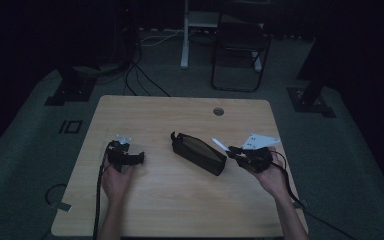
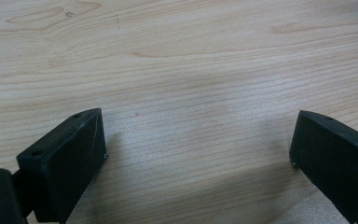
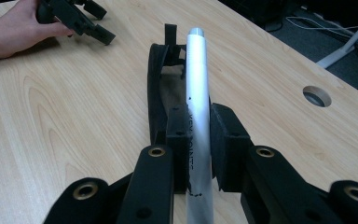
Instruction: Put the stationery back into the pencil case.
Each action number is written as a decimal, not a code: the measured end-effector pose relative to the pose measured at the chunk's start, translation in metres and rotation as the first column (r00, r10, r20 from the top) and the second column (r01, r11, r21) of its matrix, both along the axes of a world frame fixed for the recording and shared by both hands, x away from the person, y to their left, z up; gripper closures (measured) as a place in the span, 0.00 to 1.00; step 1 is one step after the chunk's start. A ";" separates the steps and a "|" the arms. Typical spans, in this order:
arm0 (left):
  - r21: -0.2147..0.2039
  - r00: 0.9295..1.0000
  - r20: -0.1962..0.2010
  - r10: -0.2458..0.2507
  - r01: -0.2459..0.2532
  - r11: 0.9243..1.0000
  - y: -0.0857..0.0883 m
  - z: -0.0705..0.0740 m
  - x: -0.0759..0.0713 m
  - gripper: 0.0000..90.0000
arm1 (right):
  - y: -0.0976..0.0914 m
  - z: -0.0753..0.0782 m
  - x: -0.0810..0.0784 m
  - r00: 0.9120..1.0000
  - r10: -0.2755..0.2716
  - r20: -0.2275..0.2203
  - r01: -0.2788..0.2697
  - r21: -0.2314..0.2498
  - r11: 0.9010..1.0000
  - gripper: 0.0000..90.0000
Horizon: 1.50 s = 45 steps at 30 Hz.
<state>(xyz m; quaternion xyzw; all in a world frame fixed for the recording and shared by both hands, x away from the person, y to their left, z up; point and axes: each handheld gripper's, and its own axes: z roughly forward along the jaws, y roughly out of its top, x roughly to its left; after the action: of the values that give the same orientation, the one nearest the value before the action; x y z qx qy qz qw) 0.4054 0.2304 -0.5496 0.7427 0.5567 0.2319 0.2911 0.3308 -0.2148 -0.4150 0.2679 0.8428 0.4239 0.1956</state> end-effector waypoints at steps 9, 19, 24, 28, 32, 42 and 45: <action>0.001 1.000 0.000 -0.001 0.001 1.000 0.000 0.000 0.000 0.04 | 0.001 0.002 0.005 1.000 0.000 0.003 0.000 -0.001 1.000 0.88; 0.000 1.000 0.000 0.000 0.000 1.000 0.000 0.000 0.000 0.04 | 0.003 0.001 0.008 1.000 -0.002 -0.003 0.002 -0.001 1.000 0.88; 0.001 1.000 0.000 -0.001 0.001 1.000 0.000 0.000 0.000 0.04 | 0.003 0.000 0.009 1.000 0.000 -0.003 0.000 -0.004 1.000 0.88; 0.001 1.000 0.000 0.000 0.000 1.000 0.000 0.000 0.000 0.04 | 0.005 0.001 0.012 1.000 0.002 -0.001 -0.002 -0.003 1.000 0.88; 0.000 1.000 0.000 0.000 0.000 1.000 0.000 0.000 0.000 0.04 | 0.006 0.002 0.014 1.000 0.002 0.000 -0.002 -0.005 1.000 0.88; 0.000 1.000 0.000 0.000 0.000 1.000 0.000 0.000 0.000 0.04 | 0.010 0.002 0.019 1.000 0.006 -0.003 -0.006 -0.006 1.000 0.88; 0.000 1.000 0.000 0.000 0.000 1.000 0.000 0.000 0.000 0.04 | 0.012 0.001 0.021 1.000 0.007 -0.006 -0.007 -0.007 1.000 0.88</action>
<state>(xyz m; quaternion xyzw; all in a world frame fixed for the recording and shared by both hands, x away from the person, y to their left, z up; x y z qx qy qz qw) 0.4054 0.2304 -0.5495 0.7429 0.5565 0.2319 0.2910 0.3521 -0.2029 -0.4135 0.2655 0.8459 0.4207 0.1924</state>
